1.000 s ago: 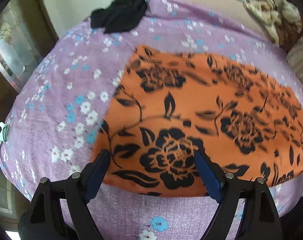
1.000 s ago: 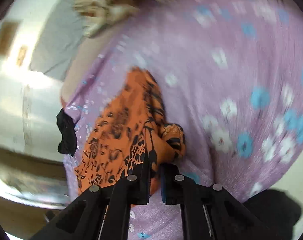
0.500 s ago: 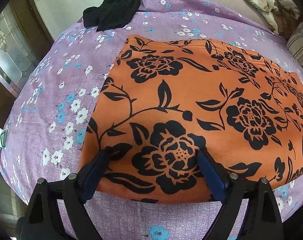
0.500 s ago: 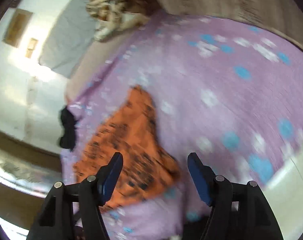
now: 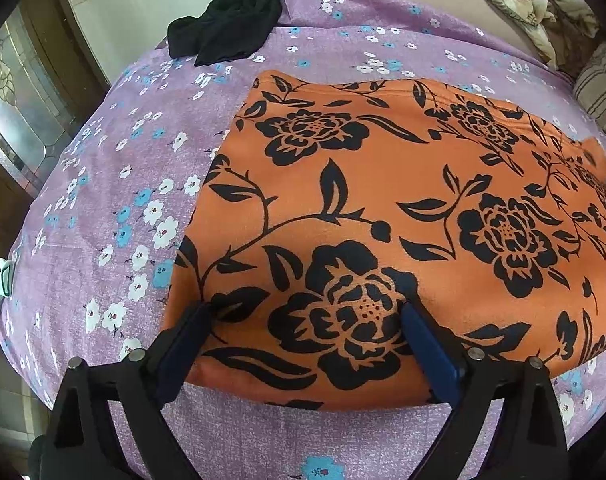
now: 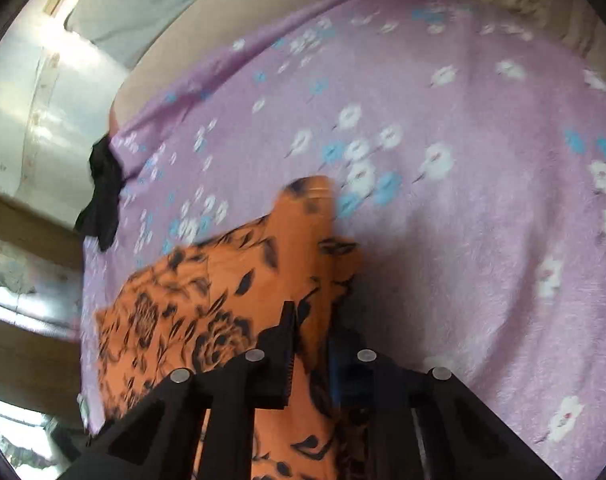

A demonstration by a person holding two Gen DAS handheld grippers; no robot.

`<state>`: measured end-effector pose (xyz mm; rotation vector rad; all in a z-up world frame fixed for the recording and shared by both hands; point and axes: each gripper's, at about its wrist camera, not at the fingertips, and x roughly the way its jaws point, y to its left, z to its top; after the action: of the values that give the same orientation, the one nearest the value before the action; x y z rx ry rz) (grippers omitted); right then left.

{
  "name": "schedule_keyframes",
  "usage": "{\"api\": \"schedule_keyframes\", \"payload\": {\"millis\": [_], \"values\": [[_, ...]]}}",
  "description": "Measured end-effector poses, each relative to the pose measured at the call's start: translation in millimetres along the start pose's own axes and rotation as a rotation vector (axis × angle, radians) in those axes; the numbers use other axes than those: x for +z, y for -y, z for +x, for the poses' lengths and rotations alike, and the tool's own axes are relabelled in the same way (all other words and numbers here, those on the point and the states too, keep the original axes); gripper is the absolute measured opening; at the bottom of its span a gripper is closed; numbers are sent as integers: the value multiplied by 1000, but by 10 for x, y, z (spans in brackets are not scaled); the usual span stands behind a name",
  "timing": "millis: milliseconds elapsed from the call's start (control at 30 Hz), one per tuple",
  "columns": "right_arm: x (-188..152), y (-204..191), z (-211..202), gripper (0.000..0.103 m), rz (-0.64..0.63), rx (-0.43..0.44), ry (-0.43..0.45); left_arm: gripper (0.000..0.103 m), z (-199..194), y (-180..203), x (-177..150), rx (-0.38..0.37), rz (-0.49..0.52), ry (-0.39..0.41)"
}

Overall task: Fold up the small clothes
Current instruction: 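Grasp the folded blouse edge with the left tool and fold it over again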

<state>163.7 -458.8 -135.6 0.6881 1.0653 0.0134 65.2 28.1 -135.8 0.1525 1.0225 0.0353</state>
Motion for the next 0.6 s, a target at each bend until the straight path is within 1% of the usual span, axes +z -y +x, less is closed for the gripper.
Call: {"api": "schedule_keyframes", "payload": {"millis": [33,67,100,133,167,233,267,300,333,400,433,467,500,533,567,600], "values": [[-21,74,45,13,24,11,-5,99,5,0,1,1,0,-1],[-42,80,13,15,33,27,17,99,3,1,4,-1,0,-4],[-58,53,-34,20,27,26,30,99,2,-4,12,-7,0,-9],[-77,29,-86,24,22,-1,38,99,-1,-13,21,-14,0,-14],[-109,-24,-196,27,12,-49,67,97,-20,-38,45,-31,-6,-23],[-202,-162,-443,27,-21,-86,139,91,-93,-139,99,-75,-33,-17],[-275,-255,-573,27,-45,-70,169,91,-156,-230,121,-93,-55,1],[-324,-307,-655,27,-68,-43,181,90,-208,-319,134,-98,-80,16],[-434,-404,-757,27,-94,-2,194,90,-262,-433,141,-103,-117,30],[-631,-609,-815,27,-150,66,189,90,-298,-693,114,-133,-211,37],[-758,-712,-793,28,-187,107,163,86,-223,-821,79,-149,-252,5],[-874,-787,-717,30,-204,136,135,78,-122,-889,36,-158,-270,-39],[-971,-839,-607,35,-208,151,106,53,14,-955,-14,-158,-286,-102],[-1068,-838,-452,40,-211,151,50,52,125,-1043,-77,-186,-317,-136],[-1151,-798,-289,54,-205,118,-3,48,93,-1124,-89,-212,-344,-114],[-1207,-739,-167,56,-191,88,-40,43,58,-1144,-65,-208,-346,-123]]}}
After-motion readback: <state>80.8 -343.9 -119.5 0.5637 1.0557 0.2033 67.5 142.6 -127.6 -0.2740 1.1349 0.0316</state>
